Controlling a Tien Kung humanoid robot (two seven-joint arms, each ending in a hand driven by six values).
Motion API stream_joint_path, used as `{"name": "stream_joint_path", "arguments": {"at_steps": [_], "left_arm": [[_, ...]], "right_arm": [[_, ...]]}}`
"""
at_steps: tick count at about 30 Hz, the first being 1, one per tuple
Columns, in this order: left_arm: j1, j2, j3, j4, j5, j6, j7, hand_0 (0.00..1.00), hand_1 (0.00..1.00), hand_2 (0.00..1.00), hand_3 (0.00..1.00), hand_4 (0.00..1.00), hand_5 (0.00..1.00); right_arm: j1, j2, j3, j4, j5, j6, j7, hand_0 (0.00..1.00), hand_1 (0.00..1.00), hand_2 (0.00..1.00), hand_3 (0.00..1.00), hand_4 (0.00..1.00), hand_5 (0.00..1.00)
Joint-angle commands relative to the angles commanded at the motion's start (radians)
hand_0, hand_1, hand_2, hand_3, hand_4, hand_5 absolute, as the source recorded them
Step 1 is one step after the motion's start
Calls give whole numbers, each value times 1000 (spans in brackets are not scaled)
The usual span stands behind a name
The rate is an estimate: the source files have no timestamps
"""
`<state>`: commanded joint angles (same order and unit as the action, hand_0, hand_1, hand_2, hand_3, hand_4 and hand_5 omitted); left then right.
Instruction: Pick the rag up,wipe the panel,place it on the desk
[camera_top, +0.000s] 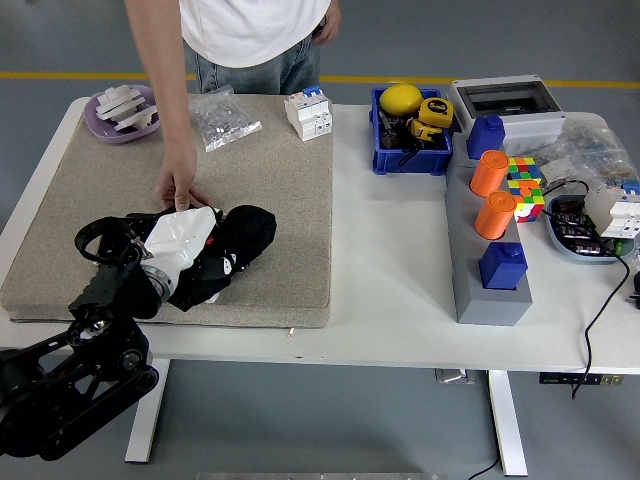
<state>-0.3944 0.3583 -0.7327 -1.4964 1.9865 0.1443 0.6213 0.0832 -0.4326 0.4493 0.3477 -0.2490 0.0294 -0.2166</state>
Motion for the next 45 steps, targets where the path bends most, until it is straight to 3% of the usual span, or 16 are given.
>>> {"name": "stream_joint_path", "arguments": {"at_steps": [8,20,30,45], "left_arm": [[13,4,-17,28,5,2,3,201,128,544,538,311,2],[46,27,-107,109,39,11,5,202,128,544,541,316,2],[67,29,-173,186,58,19,3,201,128,543,540,313,2],[97,34,-295,225,80,17,7,202,128,541,540,316,2]], "right_arm": [[-2,0,1,0,-1,0,0,734,603,660,622,998,630],[-2,-1,7,1,-5,-2,1,734,602,660,622,998,631],[-3,-3,13,3,-14,-3,2,733,601,659,622,998,631],[-4,-4,22,4,-21,-3,1,733,601,660,622,998,631]]}}
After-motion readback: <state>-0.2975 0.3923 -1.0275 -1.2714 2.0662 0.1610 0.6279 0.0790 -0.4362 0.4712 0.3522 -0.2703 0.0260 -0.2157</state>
